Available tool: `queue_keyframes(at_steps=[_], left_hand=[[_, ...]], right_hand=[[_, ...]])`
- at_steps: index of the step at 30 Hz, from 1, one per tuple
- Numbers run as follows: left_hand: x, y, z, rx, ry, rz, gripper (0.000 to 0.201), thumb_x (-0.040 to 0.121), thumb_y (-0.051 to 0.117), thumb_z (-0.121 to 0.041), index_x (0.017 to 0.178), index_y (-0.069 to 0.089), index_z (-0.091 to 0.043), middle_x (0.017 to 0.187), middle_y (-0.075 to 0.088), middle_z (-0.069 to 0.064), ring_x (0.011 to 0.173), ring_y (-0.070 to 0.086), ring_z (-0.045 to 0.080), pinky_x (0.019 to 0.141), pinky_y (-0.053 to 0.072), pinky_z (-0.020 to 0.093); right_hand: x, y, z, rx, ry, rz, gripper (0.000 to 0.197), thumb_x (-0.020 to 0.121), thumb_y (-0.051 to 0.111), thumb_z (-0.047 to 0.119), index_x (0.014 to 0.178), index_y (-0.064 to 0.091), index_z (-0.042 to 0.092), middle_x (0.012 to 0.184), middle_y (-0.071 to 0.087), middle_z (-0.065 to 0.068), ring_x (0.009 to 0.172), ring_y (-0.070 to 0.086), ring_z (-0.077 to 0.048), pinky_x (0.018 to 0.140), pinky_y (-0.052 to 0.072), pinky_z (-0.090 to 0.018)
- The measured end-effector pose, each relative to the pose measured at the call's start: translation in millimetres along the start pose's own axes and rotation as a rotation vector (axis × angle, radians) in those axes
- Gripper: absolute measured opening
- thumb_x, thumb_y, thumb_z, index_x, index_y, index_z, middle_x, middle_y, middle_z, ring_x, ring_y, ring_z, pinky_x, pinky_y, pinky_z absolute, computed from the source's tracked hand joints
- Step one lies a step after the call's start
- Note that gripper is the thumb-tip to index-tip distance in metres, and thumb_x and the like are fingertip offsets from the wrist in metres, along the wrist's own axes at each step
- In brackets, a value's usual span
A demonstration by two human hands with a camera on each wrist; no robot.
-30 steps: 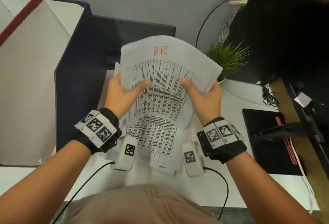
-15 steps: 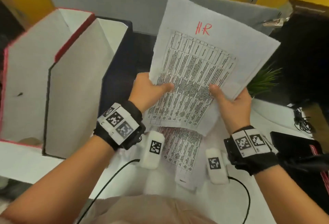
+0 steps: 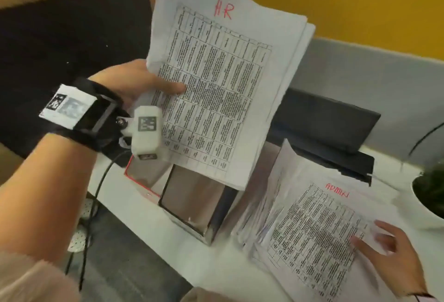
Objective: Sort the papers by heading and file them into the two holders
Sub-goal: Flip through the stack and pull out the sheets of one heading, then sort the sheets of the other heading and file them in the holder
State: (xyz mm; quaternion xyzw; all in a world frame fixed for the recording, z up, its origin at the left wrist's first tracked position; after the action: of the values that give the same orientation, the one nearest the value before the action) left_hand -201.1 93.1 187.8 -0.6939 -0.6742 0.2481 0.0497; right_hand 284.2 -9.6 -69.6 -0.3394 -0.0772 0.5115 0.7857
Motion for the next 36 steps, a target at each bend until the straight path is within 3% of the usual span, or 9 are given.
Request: queue_keyframes(at_steps=[2,6,10,12,16,20,25,29,36], left_hand=[[7,-24,12,0.056,-0.046,-0.059,0.038,0.062,0.073,-0.019,0.1,0.068,-0.023,0.095,0.074,-0.002,0.084,0.072,0.016,0.074,0.055,0.037],[30,-48,39,0.28,-0.153,-0.144,0.045,0.064,0.079,-0.023,0.107,0.067,-0.02,0.104,0.071,0.001,0.097,0.066,0.022,0.096,0.046,0.045],[60,-37,67,0.533,-0.205,-0.222,0.059,0.065,0.083,-0.029,0.116,0.06,-0.01,0.112,0.065,0.009,0.102,0.061,0.028,0.095,0.048,0.043],[72,-23,77,0.626,-0.173,-0.255,0.062,0.067,0.082,-0.027,0.118,0.057,-0.003,0.113,0.062,0.013,0.102,0.059,0.03,0.09,0.048,0.04],[89,1,90,0.77,-0.153,-0.315,0.041,0.073,0.077,-0.021,0.101,0.061,0.005,0.1,0.063,0.02,0.077,0.052,0.027,0.066,0.04,0.032],[102,23,109,0.922,-0.201,-0.195,0.039,0.074,0.077,-0.022,0.104,0.062,0.0,0.091,0.062,0.014,0.079,0.056,0.028,0.067,0.042,0.029],[108,39,135,1.016,-0.244,0.006,0.037,0.083,0.065,-0.017,0.116,0.057,-0.001,0.117,0.062,0.015,0.105,0.058,0.031,0.089,0.047,0.035],[108,44,147,0.992,-0.244,0.086,0.047,0.083,0.062,-0.006,0.128,0.053,-0.005,0.123,0.06,0.013,0.108,0.057,0.029,0.094,0.044,0.035],[102,18,108,0.536,0.0,-0.199,0.041,0.085,0.062,-0.007,0.123,0.055,-0.02,0.12,0.06,0.003,0.109,0.057,0.02,0.093,0.045,0.035]], right_hand=[[2,5,-13,-0.081,0.062,-0.038,0.075,0.052,0.089,0.032,0.117,0.052,0.02,0.122,0.06,-0.018,0.11,0.055,-0.035,0.1,0.042,-0.051],[1,14,-25,-0.267,0.101,-0.098,0.087,0.05,0.09,0.039,0.124,0.049,0.018,0.126,0.059,-0.015,0.114,0.053,-0.037,0.104,0.039,-0.05],[3,20,-32,-0.367,0.111,-0.118,0.096,0.046,0.09,0.043,0.129,0.048,0.019,0.124,0.055,-0.021,0.12,0.043,-0.037,0.108,0.033,-0.048],[5,21,-36,-0.395,0.15,-0.105,0.1,0.045,0.089,0.048,0.131,0.045,0.022,0.126,0.051,-0.021,0.121,0.04,-0.037,0.107,0.031,-0.046],[7,23,-39,-0.424,0.185,-0.081,0.104,0.044,0.087,0.053,0.133,0.041,0.026,0.128,0.047,-0.02,0.12,0.039,-0.037,0.106,0.032,-0.048],[5,23,-42,-0.433,0.184,-0.095,0.104,0.043,0.087,0.053,0.132,0.04,0.028,0.128,0.045,-0.02,0.12,0.038,-0.038,0.105,0.033,-0.049],[2,23,-38,-0.418,0.152,-0.104,0.101,0.047,0.089,0.044,0.133,0.042,0.022,0.126,0.046,-0.023,0.121,0.037,-0.039,0.107,0.03,-0.049],[-2,21,-33,-0.389,0.127,-0.089,0.096,0.051,0.089,0.036,0.134,0.043,0.019,0.129,0.044,-0.025,0.124,0.034,-0.04,0.107,0.029,-0.049],[-6,20,-28,-0.367,0.096,-0.056,0.094,0.055,0.088,0.033,0.135,0.042,0.016,0.131,0.044,-0.026,0.126,0.031,-0.039,0.108,0.026,-0.048]])
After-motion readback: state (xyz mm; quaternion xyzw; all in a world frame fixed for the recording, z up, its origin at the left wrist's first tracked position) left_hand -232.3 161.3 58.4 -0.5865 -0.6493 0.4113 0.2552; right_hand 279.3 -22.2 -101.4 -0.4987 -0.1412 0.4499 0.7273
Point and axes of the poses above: each hand's wrist, its own x-axis towards the middle knuckle, its own y-axis out of the palm, z = x × y, the point moved 4 cm from there along x, towards the middle knuckle
